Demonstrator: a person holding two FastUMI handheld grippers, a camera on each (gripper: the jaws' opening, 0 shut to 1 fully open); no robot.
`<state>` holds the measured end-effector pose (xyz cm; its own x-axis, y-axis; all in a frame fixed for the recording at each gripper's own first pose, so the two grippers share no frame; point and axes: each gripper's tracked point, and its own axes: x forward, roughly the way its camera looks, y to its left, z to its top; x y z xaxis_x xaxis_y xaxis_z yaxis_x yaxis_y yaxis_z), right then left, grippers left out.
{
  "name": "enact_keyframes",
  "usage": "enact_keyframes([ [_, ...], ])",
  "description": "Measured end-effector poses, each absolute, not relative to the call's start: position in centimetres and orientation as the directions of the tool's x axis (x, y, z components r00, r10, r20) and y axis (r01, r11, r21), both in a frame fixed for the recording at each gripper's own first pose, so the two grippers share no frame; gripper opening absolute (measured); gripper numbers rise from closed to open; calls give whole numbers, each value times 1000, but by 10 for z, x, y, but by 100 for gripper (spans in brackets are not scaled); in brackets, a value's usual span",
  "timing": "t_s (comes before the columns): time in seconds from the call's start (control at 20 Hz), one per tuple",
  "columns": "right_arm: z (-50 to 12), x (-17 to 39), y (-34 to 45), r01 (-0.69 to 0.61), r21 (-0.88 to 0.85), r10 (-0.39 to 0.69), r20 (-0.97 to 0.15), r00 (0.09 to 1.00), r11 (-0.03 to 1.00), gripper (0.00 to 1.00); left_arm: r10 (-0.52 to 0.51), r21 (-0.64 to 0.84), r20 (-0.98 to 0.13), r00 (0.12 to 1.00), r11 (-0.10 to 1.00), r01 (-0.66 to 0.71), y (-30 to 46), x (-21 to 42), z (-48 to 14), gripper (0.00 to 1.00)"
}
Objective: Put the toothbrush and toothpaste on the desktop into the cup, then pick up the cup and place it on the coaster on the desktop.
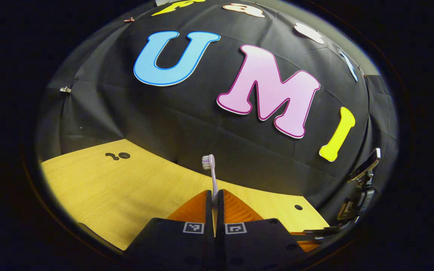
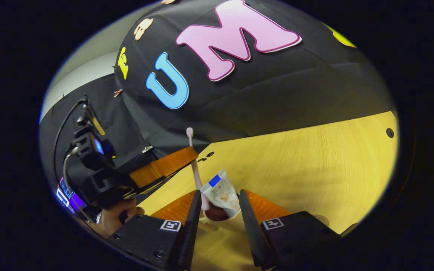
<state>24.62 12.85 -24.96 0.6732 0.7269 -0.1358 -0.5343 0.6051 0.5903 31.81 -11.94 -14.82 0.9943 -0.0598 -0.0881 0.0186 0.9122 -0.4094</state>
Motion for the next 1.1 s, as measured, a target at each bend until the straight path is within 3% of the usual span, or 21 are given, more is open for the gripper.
enact_keyframes([
  [0.05, -249, 240, 122, -539, 583, 728, -138, 672, 608, 53, -58, -402, -91, 994, 915, 17, -121, 320, -151, 6],
  [0.1, -249, 235, 116, -540, 579, 728, -142, 671, 611, 64, -59, -393, -94, 994, 919, 17, -121, 320, -153, 6],
  [0.65, -284, 195, 54, -437, 561, 653, -266, 709, 703, 64, -61, -171, -39, 997, 984, 53, -142, 316, -164, 6],
  [1.1, -289, 189, 18, -354, 539, 567, -301, 767, 764, 64, -139, -132, -79, 987, 983, 128, -167, 299, -176, 12],
])
